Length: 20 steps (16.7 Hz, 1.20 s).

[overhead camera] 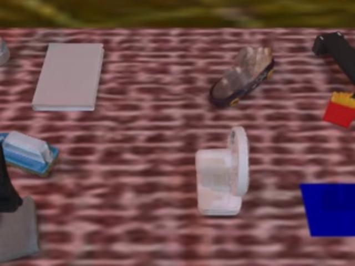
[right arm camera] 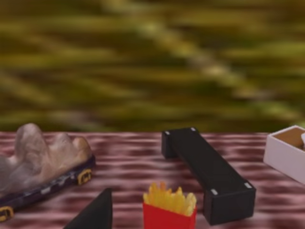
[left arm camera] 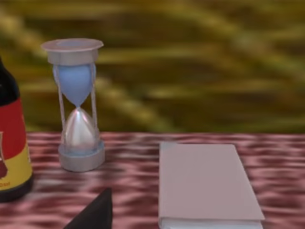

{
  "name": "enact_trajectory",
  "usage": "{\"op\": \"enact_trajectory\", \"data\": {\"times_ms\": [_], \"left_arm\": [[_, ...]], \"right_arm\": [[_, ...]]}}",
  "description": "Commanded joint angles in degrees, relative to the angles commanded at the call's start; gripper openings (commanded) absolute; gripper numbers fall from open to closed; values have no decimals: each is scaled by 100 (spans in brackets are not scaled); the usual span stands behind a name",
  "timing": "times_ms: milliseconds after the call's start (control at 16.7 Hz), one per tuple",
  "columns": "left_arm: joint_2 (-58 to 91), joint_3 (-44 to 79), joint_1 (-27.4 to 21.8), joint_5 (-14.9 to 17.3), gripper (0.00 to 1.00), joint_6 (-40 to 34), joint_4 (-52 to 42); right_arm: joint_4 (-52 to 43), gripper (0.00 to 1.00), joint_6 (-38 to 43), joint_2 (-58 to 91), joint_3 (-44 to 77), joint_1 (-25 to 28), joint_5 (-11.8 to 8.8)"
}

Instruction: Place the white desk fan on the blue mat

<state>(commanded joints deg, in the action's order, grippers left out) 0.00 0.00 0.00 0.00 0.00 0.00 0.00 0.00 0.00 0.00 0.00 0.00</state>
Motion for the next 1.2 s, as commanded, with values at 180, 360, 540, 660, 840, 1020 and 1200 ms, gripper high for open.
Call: {"op": "enact_trajectory", "data": {"times_ms": [180,360,540,660,840,1020,1200], "left_arm": [[0,0,0,0,100,0,0],[0,0,0,0,100,0,0],[0,0,0,0,100,0,0],[0,0,0,0,100,0,0],[0,0,0,0,100,0,0],[0,0,0,0,100,0,0],[0,0,0,0,100,0,0]], "right_arm": [[-56,100,19,57,55,25,-1],[-568,100,208,594,572,243,1],[-1459,100,575,1669,1575,621,12],[-2165,100,895,2644,2475,934,18],[-3287,100,1444,4358,4073,1459,19],[-4415,100,2017,6191,5828,2006,12],[-5511,100,2561,7957,7509,2534,6]]}}
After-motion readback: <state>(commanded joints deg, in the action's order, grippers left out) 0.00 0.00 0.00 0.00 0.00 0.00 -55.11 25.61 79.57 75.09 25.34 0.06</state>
